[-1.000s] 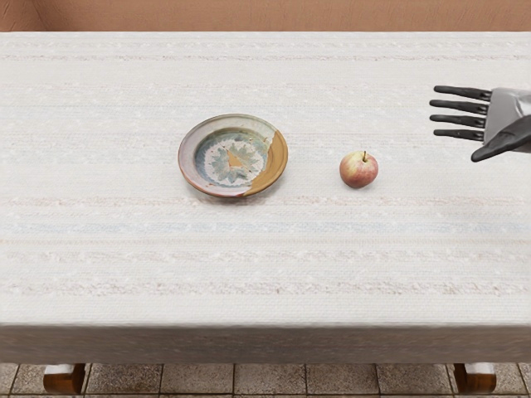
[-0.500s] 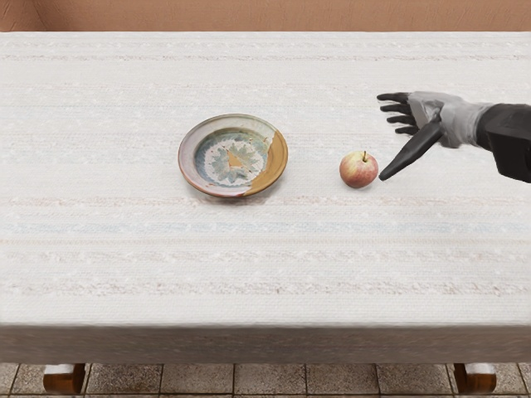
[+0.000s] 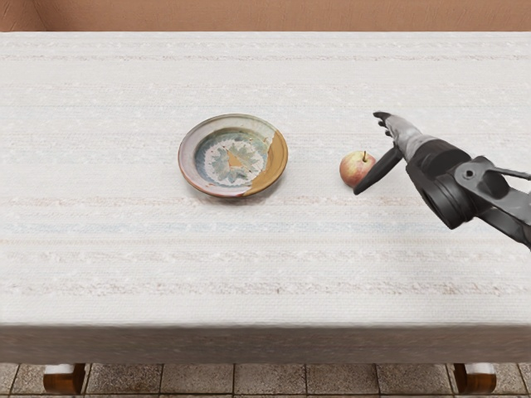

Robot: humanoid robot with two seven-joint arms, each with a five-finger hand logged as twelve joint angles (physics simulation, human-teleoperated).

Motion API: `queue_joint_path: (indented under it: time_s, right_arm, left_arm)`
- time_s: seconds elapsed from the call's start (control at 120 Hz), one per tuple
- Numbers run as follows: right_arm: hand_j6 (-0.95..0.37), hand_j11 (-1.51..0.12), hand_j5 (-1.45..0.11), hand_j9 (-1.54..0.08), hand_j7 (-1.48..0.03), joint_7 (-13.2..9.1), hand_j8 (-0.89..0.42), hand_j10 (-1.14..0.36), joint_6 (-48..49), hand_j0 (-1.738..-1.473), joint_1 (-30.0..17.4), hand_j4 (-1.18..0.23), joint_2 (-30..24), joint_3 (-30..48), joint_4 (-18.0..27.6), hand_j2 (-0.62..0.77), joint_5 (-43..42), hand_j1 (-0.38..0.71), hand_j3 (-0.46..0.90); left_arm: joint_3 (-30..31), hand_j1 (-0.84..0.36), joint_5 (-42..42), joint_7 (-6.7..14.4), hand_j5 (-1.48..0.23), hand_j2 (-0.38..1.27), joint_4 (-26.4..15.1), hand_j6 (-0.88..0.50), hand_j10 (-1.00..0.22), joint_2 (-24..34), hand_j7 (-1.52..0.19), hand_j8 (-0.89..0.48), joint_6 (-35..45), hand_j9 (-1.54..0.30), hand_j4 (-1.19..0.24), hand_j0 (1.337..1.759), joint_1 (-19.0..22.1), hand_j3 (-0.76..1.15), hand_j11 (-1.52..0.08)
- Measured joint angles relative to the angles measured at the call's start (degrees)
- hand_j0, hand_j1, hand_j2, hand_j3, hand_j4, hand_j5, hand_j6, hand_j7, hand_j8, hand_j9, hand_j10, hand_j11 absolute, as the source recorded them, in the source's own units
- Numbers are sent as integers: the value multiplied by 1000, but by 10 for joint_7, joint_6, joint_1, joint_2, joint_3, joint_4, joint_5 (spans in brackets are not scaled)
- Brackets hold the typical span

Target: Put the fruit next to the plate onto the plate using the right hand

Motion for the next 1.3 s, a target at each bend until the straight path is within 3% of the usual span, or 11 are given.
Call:
queue_joint_path:
  time_s: [0.292, 0.467, 0.7, 0.975, 1.208, 1.3]
  right_arm:
    - [-37, -45, -45, -45, -45, 0, -36, -36, -4, -1658, 42, -36, 121, -63, -173, -6, -64, -308, 0]
    - [-51, -64, -64, -64, -63, 0, -50, -50, -34, -1658, 37, -50, 170, -78, -237, -8, -69, -291, 0]
    - [-231, -300, -299, -299, -297, 0, -228, -227, -40, -1658, 34, -228, 184, -81, -252, -22, -68, -54, 0]
    - [-400, -521, -521, -521, -517, 0, -395, -397, -40, -1658, 37, -397, 182, -80, -252, -35, -65, 121, 0]
    - [-490, -706, -688, -700, -701, 0, -391, -493, -40, -1656, 36, -552, 181, -79, -252, 196, -67, 184, 0]
    - [-461, -771, -749, -760, -760, 0, -356, -463, -40, -1655, 35, -595, 181, -78, -252, 202, -66, 189, 0]
  left_arm:
    - [0, 349, 0, 0, 0, 0, 0, 0, 0, 0, 0, 0, 0, 0, 0, 1658, 0, 0, 0]
    - [0, 349, 0, 0, 0, 0, 0, 0, 0, 0, 0, 0, 0, 0, 0, 1658, 0, 0, 0]
    - [0, 349, 0, 0, 0, 0, 0, 0, 0, 0, 0, 0, 0, 0, 0, 1658, 0, 0, 0]
    - [0, 349, 0, 0, 0, 0, 0, 0, 0, 0, 0, 0, 0, 0, 0, 1658, 0, 0, 0]
    - [0, 349, 0, 0, 0, 0, 0, 0, 0, 0, 0, 0, 0, 0, 0, 1658, 0, 0, 0]
    - [0, 349, 0, 0, 0, 0, 0, 0, 0, 0, 0, 0, 0, 0, 0, 1658, 0, 0, 0]
